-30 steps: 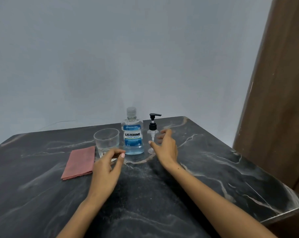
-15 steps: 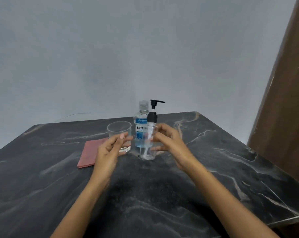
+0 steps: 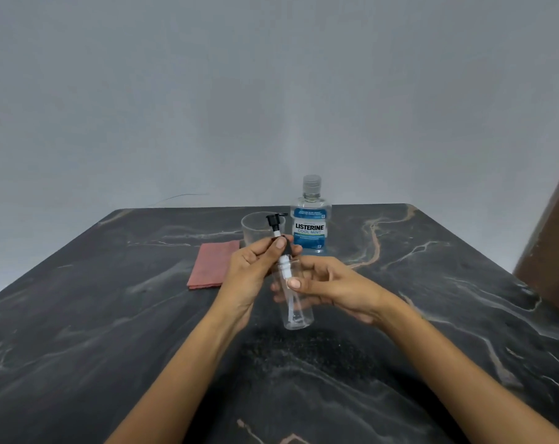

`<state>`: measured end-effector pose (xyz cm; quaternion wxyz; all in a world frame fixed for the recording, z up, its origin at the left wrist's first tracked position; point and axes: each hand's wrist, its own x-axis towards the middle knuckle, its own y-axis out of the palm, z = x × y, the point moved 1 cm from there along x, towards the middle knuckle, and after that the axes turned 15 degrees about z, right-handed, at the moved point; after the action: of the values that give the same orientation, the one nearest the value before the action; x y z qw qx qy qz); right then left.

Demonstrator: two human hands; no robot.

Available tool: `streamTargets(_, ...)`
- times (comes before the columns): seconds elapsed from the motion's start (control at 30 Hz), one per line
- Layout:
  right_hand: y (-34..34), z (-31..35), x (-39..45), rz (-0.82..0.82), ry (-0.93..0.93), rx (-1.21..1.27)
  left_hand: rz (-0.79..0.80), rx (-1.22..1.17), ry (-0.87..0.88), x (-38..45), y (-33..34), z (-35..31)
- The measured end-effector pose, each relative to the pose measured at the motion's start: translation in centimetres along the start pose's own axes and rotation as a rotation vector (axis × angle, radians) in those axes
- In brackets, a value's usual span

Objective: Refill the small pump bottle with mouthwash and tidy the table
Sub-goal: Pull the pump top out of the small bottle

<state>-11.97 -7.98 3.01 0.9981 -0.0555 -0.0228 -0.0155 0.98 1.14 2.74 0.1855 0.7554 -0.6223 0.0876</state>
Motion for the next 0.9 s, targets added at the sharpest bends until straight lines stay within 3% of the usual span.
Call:
streamTargets(0.2,-0.4,-0.8,0.5,-0.157,-0.003,-0.157,-0.024,0.031,0.085,-0.1,0.2,0.1)
streamTargets(0.4,-1.1,-0.8,0.3,-0.212,-0.055,-0.131,0.035,0.016,0.111,-0.1,0.1,-0.2)
streamTargets(0.63,-0.8,-1.0,0.5,-0.197,-0.053,-0.218,-0.172,0.221,0.09,-0.2,-0.1,-0.1)
streamTargets(0.77,-1.0,-0.9,0.5,-0.211,-0.064,-0.219,0.105,0.141,0.035,-0.2,0.7,0.0)
streamTargets(0.9,-1.7,-0.7,0.0,-0.274,-0.073,-0.163,0.091,0.107,0.063,-0.3,0.3,-0.5)
